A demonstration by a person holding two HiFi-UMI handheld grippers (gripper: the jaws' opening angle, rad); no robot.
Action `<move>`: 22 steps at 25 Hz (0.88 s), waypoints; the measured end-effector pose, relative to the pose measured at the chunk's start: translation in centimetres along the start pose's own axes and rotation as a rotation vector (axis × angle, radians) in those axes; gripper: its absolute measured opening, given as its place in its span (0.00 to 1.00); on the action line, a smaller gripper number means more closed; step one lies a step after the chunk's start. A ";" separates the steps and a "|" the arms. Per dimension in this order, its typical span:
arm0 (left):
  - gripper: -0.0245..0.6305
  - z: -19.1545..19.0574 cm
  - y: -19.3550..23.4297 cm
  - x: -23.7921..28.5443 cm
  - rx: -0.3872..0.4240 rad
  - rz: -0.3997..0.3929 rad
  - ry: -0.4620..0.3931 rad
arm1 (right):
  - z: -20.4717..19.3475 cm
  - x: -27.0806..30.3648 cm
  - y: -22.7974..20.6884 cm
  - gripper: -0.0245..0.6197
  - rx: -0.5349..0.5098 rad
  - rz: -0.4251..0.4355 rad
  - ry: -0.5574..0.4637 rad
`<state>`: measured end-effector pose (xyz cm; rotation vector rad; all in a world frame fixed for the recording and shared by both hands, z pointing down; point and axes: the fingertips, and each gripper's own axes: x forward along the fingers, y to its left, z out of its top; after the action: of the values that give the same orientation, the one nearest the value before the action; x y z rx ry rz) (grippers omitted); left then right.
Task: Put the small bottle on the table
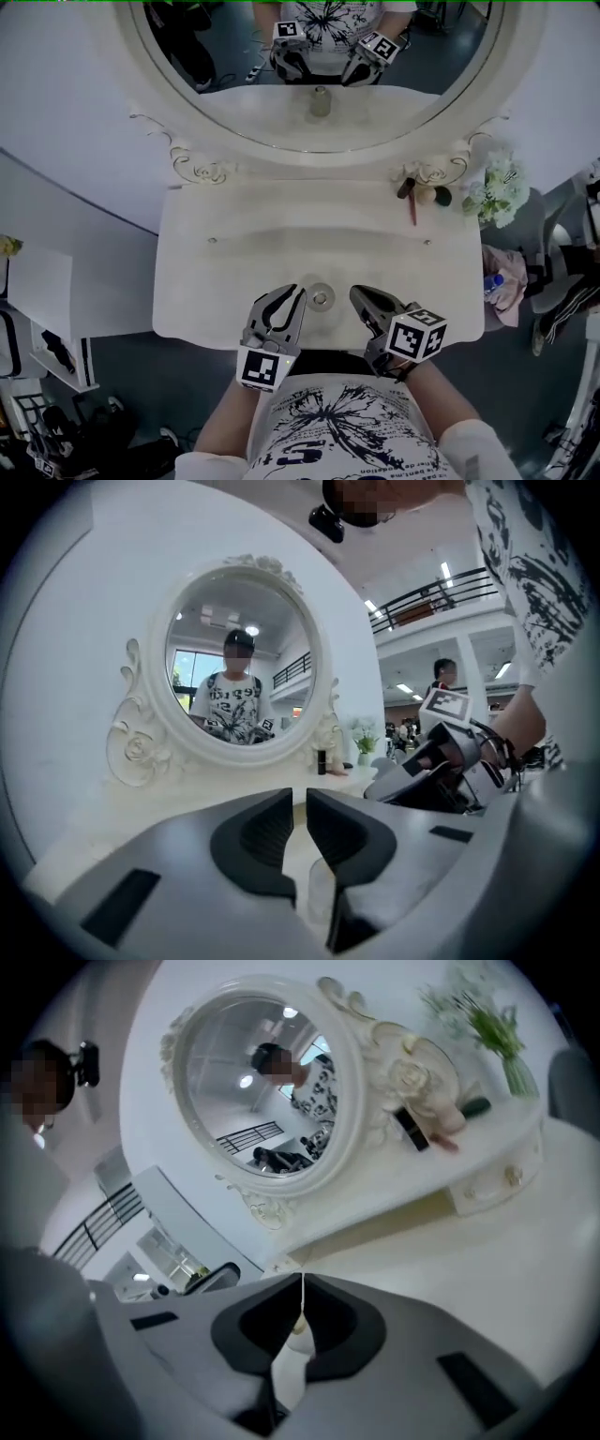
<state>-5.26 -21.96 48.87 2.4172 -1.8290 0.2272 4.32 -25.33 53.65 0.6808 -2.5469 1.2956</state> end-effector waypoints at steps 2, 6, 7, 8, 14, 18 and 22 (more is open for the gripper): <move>0.10 0.5 0.6 -0.4 0.011 0.030 0.032 | 1.2 -0.7 1.1 0.07 -0.108 -0.018 -0.037; 0.07 1.5 1.7 -1.1 -0.067 0.068 0.081 | 3.2 -2.1 3.2 0.06 -0.247 -0.045 -0.113; 0.07 1.9 1.9 -1.4 -0.088 0.069 0.079 | 3.7 -2.5 3.6 0.06 -0.284 -0.056 -0.134; 0.07 2.5 2.0 -1.6 -0.097 0.070 0.072 | 4.2 -2.9 4.0 0.06 -0.323 -0.069 -0.156; 0.07 5.2 2.9 -3.4 -0.066 0.101 0.026 | 6.1 -4.9 5.8 0.06 -0.555 -0.153 -0.303; 0.07 5.7 2.7 -4.5 -0.084 0.108 0.012 | 5.9 -5.8 6.3 0.06 -0.618 -0.184 -0.339; 0.07 5.6 1.9 -4.8 -0.088 0.074 0.011 | 5.5 -6.3 6.5 0.06 -0.623 -0.191 -0.347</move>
<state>-8.02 -18.92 42.46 2.2888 -1.8837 0.1615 6.84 -24.55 43.38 1.0261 -2.8269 0.2967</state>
